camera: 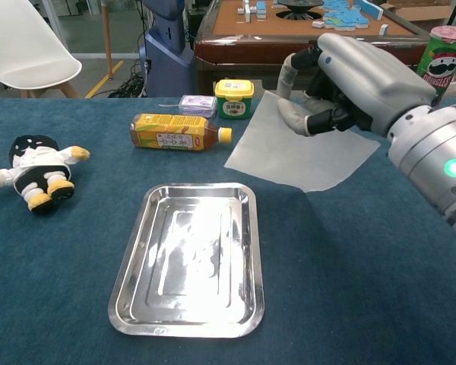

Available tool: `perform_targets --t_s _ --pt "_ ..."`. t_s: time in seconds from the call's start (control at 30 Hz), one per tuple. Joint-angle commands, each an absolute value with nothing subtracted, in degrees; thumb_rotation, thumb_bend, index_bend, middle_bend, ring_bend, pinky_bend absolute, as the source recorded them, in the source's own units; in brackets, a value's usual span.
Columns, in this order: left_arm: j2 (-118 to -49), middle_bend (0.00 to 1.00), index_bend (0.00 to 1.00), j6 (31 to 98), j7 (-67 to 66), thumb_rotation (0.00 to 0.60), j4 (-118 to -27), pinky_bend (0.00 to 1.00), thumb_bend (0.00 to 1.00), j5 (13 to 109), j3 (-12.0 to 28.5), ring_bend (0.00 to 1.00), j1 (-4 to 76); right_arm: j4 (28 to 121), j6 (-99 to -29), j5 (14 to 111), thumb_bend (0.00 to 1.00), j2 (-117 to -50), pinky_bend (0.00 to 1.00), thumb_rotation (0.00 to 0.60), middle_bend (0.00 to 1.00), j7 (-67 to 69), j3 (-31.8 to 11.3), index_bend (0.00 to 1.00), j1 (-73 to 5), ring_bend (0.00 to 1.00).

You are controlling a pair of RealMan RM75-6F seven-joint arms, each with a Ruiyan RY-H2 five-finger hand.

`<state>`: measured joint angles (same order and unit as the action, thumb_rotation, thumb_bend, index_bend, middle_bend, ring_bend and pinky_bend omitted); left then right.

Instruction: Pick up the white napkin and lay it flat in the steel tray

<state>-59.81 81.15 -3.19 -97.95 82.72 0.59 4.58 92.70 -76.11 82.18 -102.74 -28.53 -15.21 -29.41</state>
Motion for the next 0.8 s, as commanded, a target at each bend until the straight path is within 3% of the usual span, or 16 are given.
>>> perform_targets --t_s 0.03,0.8 --pt "-59.66 0.44 0.48 81.09 -3.26 0.600 -98.04 0.58 0.07 82.57 0.61 0.36 4.57 94.00 -75.93 81.92 0.55 -103.84 1.00 0.600 1.00 -30.24 -15.09 0.62 -30.22 1.00" --pt "-59.16 0.44 0.48 81.50 -2.87 0.600 -98.77 0.58 0.07 83.56 0.27 0.36 4.34 95.36 -74.15 79.05 0.55 -109.94 1.00 0.600 1.00 -36.97 -15.71 0.62 -34.55 1.00"
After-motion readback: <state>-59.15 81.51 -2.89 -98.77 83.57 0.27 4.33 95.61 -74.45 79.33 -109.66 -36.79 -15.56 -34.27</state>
